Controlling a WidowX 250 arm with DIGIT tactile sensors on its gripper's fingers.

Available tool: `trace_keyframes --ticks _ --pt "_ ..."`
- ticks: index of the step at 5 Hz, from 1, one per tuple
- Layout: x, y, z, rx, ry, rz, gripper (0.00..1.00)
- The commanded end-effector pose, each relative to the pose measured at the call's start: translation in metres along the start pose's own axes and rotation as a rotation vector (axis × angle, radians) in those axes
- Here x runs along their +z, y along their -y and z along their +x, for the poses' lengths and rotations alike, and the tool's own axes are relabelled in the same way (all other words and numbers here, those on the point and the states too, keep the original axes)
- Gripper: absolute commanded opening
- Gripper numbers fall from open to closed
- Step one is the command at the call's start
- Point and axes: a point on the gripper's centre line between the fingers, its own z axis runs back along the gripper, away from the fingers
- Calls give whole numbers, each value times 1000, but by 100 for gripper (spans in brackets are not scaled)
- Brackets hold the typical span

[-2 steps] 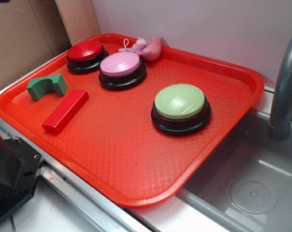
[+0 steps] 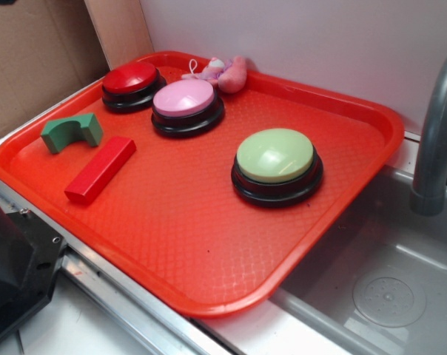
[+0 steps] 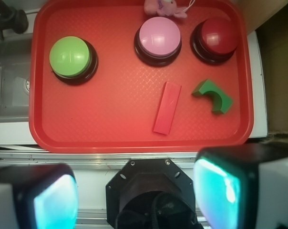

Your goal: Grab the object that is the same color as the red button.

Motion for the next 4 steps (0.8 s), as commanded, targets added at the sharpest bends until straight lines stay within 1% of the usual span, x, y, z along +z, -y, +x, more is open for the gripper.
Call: trace_keyframes --ticks 1,3,4 --pt "-25 -18 0 154 32 -15 100" --pt "-80 -56 4 378 -16 -32 100" --pt "-110 -73 10 483 -28 -14 100"
